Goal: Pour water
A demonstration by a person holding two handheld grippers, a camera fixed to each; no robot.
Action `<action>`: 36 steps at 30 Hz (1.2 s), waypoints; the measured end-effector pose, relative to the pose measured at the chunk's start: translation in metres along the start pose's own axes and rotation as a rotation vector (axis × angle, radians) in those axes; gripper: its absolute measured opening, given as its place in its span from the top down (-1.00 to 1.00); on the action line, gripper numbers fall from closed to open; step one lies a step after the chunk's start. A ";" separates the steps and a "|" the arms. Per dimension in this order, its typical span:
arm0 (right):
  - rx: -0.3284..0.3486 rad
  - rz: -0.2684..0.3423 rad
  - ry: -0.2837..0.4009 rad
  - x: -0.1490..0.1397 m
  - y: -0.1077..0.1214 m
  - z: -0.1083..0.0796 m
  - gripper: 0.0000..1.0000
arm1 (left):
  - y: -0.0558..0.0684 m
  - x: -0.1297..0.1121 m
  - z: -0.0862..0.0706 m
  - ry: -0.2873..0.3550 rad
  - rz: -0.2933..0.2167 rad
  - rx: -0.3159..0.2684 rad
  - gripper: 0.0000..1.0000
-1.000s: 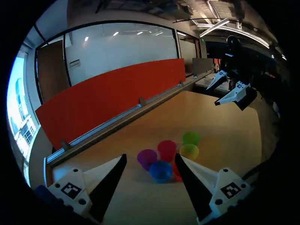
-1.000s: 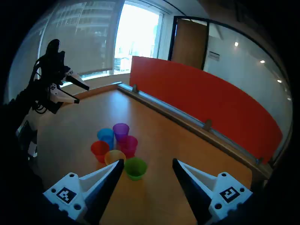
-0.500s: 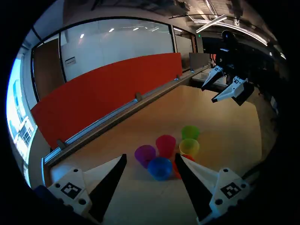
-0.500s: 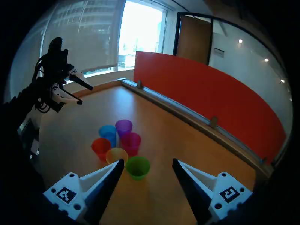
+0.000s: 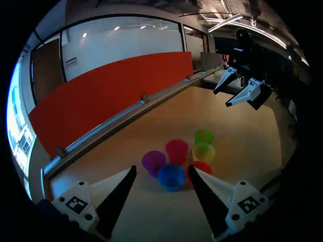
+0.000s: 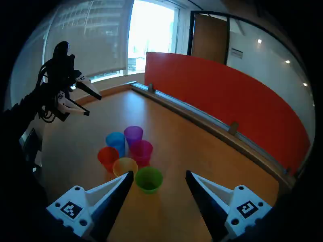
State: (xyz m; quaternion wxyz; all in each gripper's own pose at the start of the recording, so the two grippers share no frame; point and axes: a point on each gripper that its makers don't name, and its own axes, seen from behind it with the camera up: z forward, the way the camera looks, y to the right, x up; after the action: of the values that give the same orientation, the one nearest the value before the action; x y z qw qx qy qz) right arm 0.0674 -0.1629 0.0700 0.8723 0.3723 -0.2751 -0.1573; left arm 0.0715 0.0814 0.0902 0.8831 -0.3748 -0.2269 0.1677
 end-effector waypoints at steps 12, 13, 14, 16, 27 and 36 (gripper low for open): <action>0.022 0.006 -0.019 -0.012 -0.004 0.018 -1.00 | 0.007 -0.020 0.016 -0.039 0.004 -0.038 -0.91; 0.024 0.007 -0.021 -0.013 -0.004 0.020 -1.00 | 0.007 -0.021 0.017 -0.042 0.004 -0.041 -0.91; 0.025 0.007 -0.023 -0.014 -0.004 0.021 -1.00 | 0.007 -0.023 0.018 -0.045 0.004 -0.044 -0.91; 0.027 0.008 -0.026 -0.017 -0.004 0.024 -1.00 | 0.007 -0.026 0.021 -0.051 0.003 -0.048 -0.91; 0.044 0.009 -0.044 -0.028 -0.006 0.040 -1.00 | 0.009 -0.047 0.039 -0.094 0.011 -0.073 -0.91; 0.055 0.010 -0.060 -0.038 -0.005 0.053 -1.00 | 0.012 -0.063 0.054 -0.126 0.009 -0.093 -0.91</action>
State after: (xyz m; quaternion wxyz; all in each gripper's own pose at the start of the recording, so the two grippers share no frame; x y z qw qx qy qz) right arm 0.0051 -0.1779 0.0825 0.8540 0.3898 -0.3072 -0.1563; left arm -0.0116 0.0914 0.0974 0.8480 -0.4050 -0.2881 0.1843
